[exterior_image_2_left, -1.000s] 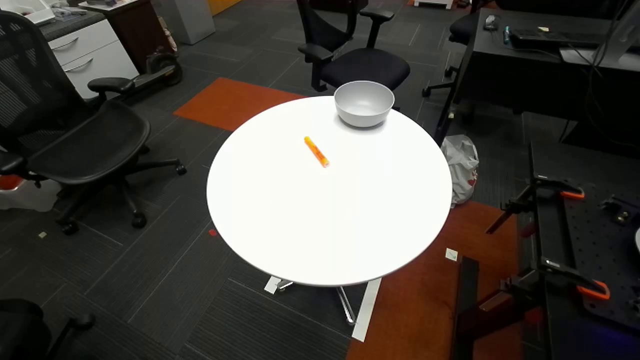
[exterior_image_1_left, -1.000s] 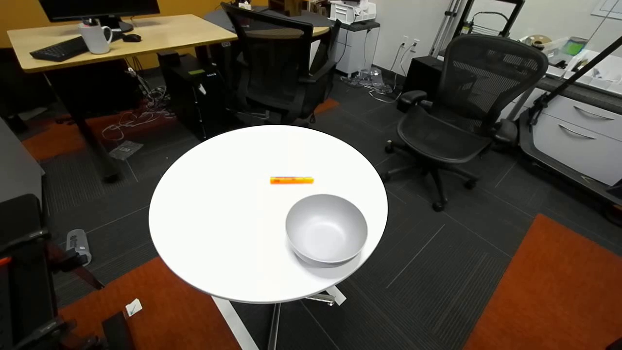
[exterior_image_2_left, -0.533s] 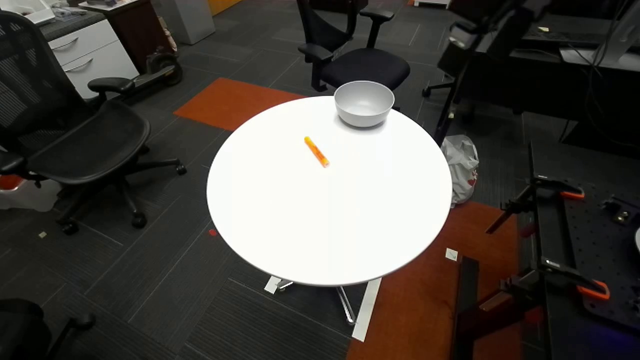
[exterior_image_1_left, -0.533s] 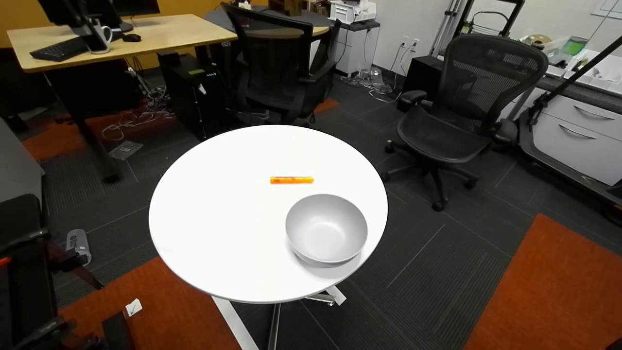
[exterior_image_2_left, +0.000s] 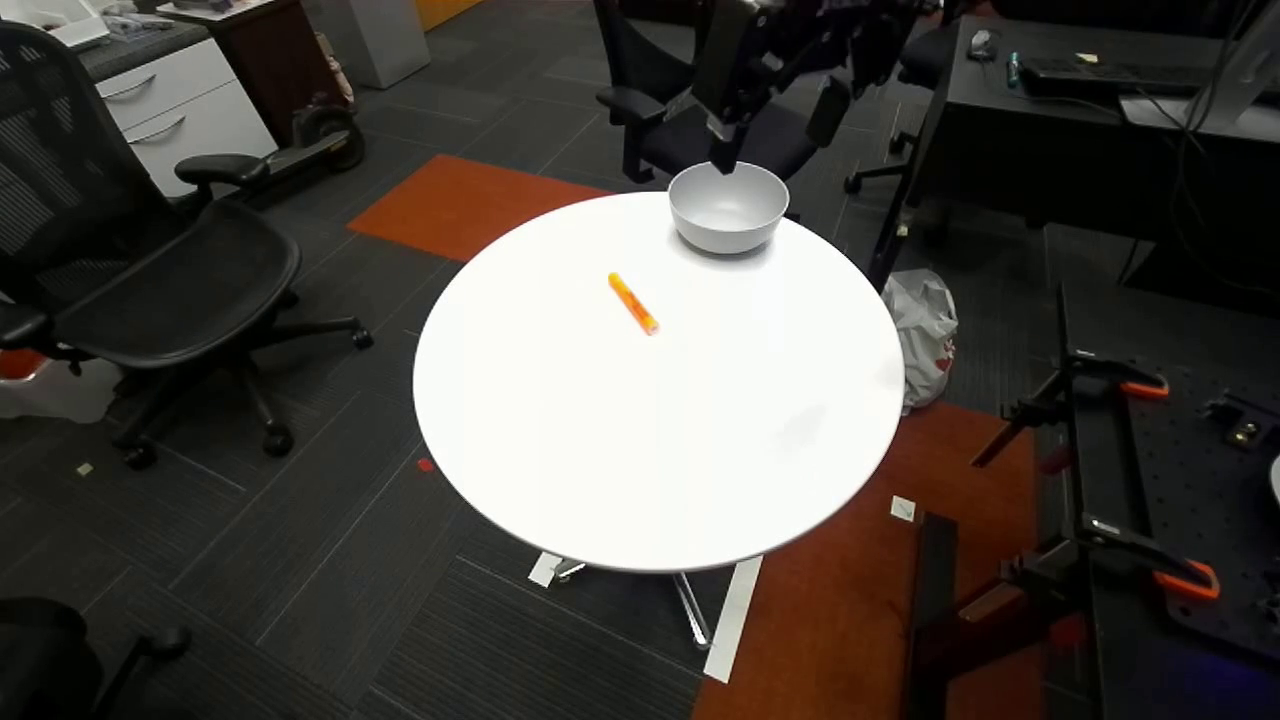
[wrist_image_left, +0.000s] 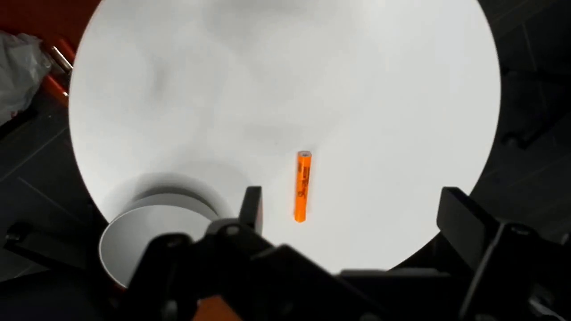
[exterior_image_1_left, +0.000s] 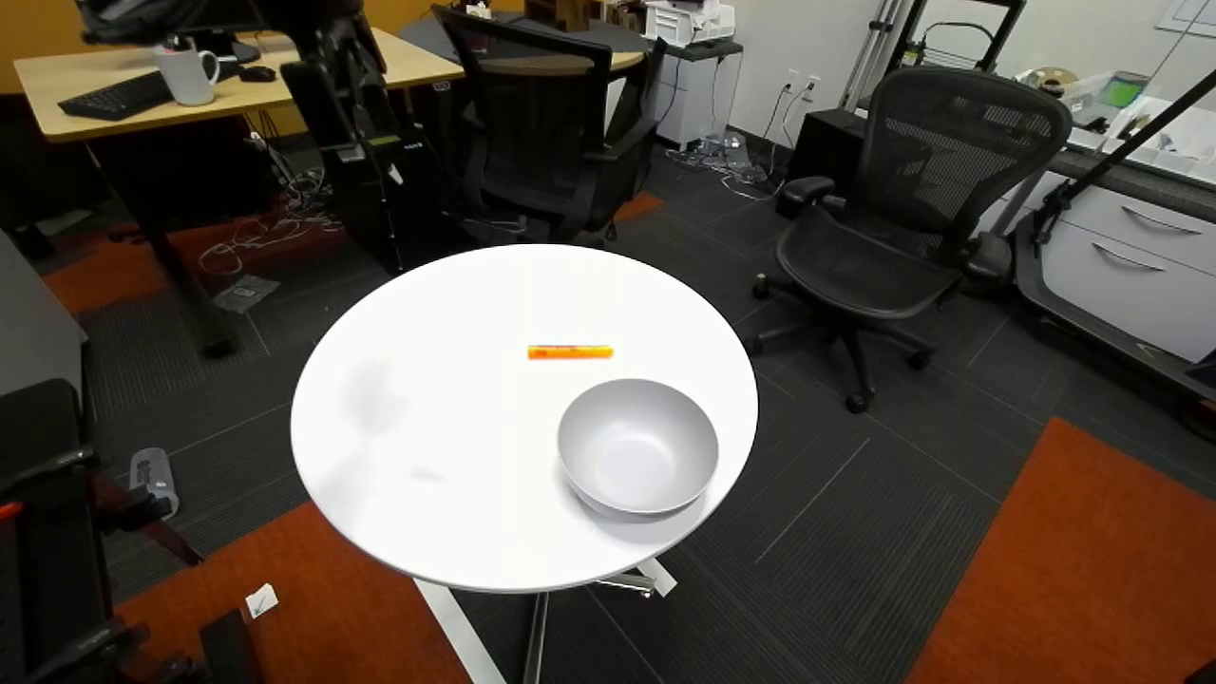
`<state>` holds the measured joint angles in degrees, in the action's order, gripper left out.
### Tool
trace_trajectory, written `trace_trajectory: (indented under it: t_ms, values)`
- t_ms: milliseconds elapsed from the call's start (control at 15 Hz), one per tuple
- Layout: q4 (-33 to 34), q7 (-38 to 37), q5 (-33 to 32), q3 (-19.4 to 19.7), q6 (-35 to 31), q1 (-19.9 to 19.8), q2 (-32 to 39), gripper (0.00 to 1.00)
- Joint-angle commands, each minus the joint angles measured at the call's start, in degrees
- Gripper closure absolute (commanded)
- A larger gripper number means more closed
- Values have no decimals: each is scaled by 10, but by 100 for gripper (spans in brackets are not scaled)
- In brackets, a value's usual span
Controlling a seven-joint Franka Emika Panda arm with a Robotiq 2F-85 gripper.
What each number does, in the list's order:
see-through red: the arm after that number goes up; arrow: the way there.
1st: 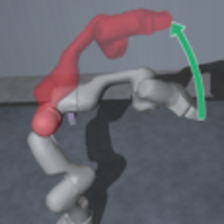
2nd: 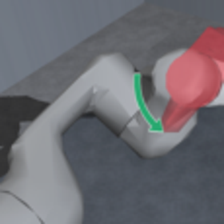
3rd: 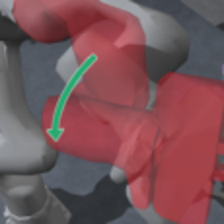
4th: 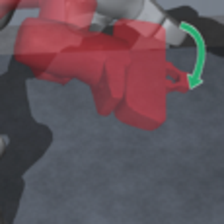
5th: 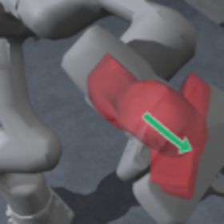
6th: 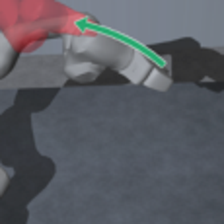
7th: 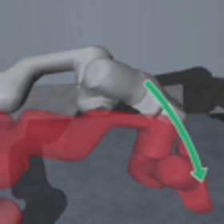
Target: Move the orange marker to the left
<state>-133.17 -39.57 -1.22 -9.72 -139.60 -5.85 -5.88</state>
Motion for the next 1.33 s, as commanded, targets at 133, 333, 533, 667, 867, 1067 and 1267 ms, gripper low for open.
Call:
trace_trajectory:
  t_ms: [133, 333, 533, 667, 867, 1067, 1267]
  values:
    - [88, -37, -45, 48, 3, 30, 123, 0]
    - [133, -18, -26, 72, 1, 45, 185, 0]
    - [179, -4, -12, 93, 2, 54, 243, 0]
    - [209, -4, -10, 108, 1, 59, 280, 0]
    - [248, 9, 11, 117, 0, 60, 329, 0]
    - [269, -1, 23, 127, 21, 72, 348, 0]
    - [256, 7, 23, 133, 2, 75, 350, 0]
